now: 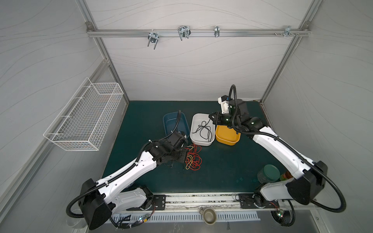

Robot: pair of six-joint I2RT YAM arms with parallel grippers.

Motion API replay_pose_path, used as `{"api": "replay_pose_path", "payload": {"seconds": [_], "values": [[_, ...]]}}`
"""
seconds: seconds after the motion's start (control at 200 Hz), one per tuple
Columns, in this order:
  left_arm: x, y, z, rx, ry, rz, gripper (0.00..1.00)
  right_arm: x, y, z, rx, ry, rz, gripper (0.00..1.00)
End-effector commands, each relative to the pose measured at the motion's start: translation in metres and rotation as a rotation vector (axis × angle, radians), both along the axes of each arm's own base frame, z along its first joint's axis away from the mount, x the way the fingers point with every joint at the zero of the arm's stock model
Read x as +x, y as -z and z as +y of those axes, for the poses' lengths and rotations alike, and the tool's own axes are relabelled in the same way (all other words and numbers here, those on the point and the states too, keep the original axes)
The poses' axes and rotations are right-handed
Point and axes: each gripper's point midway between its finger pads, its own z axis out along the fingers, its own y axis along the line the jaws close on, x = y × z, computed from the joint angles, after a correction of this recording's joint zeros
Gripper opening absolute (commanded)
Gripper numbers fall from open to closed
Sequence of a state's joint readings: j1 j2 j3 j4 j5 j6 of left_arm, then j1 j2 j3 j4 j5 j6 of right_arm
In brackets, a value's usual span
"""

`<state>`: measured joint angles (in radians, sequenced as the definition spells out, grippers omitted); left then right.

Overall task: Untangle the cables
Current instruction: 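Carry the black wire over the white tub with the right gripper, then lower the black wire into the white tub and open the right gripper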

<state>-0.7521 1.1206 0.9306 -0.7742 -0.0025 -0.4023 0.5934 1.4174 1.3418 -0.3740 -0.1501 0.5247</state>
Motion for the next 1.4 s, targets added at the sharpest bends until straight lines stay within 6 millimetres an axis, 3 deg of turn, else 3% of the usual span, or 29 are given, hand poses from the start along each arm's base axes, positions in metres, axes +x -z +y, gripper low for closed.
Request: {"api": "replay_pose_path", "payload": {"seconds": [0.0,0.26,0.595,0.945,1.271,1.391], "values": [[0.010,-0.020,-0.001,0.019,0.044,-0.090,0.00,0.018,-0.003,0.000,-0.023,0.016,-0.046,0.00],[0.015,-0.018,0.003,0.051,0.065,-0.141,0.00,0.046,0.038,0.005,-0.130,0.040,-0.010,0.00],[0.016,-0.047,0.027,-0.002,-0.020,-0.314,0.00,0.072,0.099,0.015,-0.205,0.048,0.096,0.00],[0.017,-0.049,0.032,0.013,-0.040,-0.322,0.00,0.066,0.163,0.019,-0.267,0.027,0.248,0.00],[0.016,-0.048,0.034,0.021,-0.045,-0.320,0.00,0.059,0.198,0.018,-0.335,-0.004,0.354,0.12],[0.017,-0.047,0.034,0.025,-0.045,-0.315,0.00,0.058,0.194,0.017,-0.339,0.001,0.347,0.16]]}}
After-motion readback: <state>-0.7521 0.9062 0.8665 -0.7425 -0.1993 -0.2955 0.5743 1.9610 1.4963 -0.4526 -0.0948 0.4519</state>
